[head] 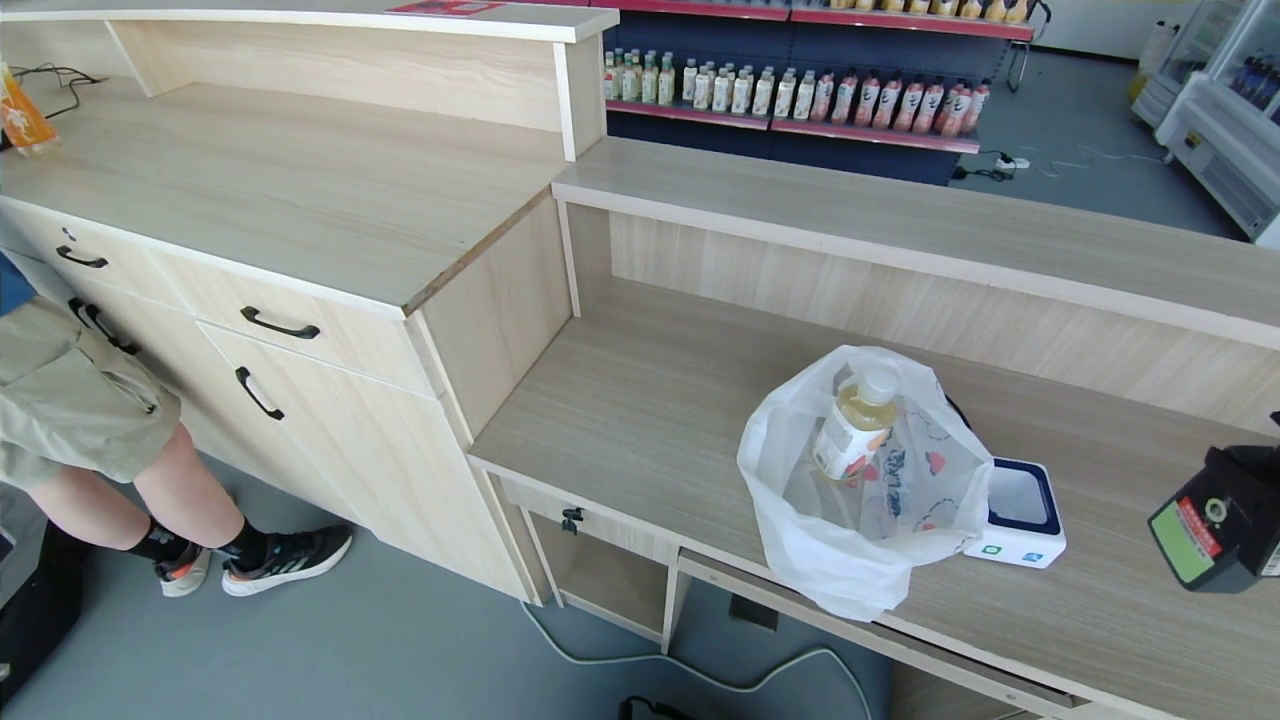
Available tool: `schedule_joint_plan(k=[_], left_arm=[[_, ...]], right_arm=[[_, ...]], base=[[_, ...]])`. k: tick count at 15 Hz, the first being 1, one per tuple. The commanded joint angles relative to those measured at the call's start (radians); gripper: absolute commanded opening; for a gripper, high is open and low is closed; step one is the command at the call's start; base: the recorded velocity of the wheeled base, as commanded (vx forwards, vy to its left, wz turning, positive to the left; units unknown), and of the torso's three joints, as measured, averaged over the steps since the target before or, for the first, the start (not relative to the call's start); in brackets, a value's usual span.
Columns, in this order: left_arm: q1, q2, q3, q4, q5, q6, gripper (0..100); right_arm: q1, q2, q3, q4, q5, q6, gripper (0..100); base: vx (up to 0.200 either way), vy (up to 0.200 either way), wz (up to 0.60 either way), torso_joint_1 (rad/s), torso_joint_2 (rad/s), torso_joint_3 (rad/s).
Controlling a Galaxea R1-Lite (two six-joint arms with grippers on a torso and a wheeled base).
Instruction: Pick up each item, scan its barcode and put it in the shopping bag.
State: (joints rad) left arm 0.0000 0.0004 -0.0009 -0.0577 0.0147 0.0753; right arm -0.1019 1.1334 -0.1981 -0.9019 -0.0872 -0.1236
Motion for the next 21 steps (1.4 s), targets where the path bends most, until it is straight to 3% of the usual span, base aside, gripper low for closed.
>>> schedule_joint_plan(k=[1,5,8,16,21], left_arm=[[0.0,0.0,-0.001,-0.001,0.001,0.0,100],[0.0,0.0,0.001,-0.001,0.001,0.0,100],[0.0,0.0,0.001,-0.001,0.001,0.0,100],[0.0,0.0,0.001,-0.001,0.001,0.0,100],[0.0,0.0,0.001,-0.001,0.001,0.0,100]], right_arm=[[0.146,0.174,-0.055,-0.097,-0.06,0.006,0],[0.245,0.545,-0.241,-0.37,-0.074,0.045,0],[0.254,0.85,-0.244,-0.669,-0.074,0.081,0],[0.357,0.899,-0.219,-0.669,-0.045,0.085,0],[0.357,0.962,-0.221,-0.669,-0.025,0.085,0]], base=[[0.0,0.0,0.0,0.0,0.0,0.0],[0.0,0.0,0.0,0.0,0.0,0.0],[0.0,0.0,0.0,0.0,0.0,0.0],[0.0,0.0,0.0,0.0,0.0,0.0],[0.0,0.0,0.0,0.0,0.0,0.0]])
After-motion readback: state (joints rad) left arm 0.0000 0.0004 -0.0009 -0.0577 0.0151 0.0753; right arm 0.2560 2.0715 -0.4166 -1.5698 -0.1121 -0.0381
